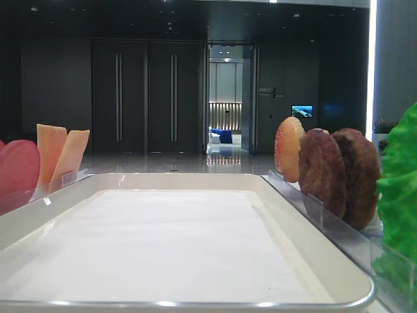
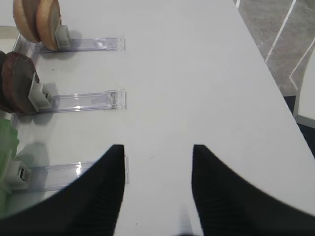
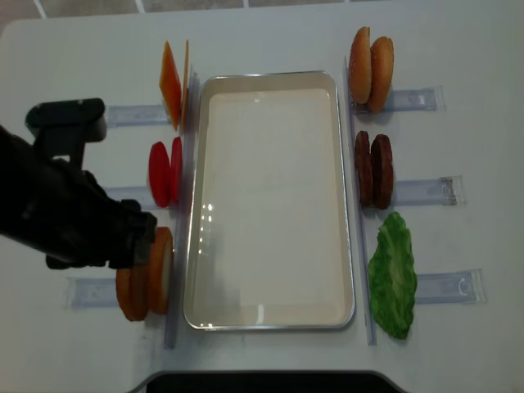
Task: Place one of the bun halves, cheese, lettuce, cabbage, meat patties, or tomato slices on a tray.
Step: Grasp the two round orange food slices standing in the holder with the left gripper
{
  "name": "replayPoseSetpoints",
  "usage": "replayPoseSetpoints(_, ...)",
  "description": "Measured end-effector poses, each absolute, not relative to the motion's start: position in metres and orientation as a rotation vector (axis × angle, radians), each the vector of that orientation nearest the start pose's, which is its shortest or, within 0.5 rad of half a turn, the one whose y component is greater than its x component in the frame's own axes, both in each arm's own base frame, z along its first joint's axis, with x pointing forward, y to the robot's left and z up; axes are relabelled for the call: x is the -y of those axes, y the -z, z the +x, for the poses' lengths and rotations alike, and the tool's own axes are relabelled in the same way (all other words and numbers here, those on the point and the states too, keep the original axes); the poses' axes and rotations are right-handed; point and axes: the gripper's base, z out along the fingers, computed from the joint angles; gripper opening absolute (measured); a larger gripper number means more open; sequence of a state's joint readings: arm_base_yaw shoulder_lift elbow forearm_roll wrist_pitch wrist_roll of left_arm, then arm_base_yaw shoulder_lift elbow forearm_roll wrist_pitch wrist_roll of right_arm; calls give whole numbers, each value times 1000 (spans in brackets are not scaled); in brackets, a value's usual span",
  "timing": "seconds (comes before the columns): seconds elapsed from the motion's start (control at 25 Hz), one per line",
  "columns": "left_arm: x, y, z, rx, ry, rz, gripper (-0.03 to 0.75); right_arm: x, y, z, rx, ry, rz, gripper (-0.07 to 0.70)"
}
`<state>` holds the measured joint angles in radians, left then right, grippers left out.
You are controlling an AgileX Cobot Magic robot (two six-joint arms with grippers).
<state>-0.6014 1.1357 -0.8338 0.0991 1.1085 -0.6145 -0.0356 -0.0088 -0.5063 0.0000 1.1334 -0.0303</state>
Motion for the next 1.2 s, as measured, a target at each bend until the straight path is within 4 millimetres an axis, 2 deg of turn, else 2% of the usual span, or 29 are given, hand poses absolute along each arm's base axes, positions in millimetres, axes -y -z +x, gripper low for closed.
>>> replayPoseSetpoints(0.24,114,-268,166,-2860,119,30,473,0,-273,-10,-2102,40,6,308)
replayPoseSetpoints(1.2,130,-235,185,-2964,38,45,474,0,-273,-10,-2102,40,6,308)
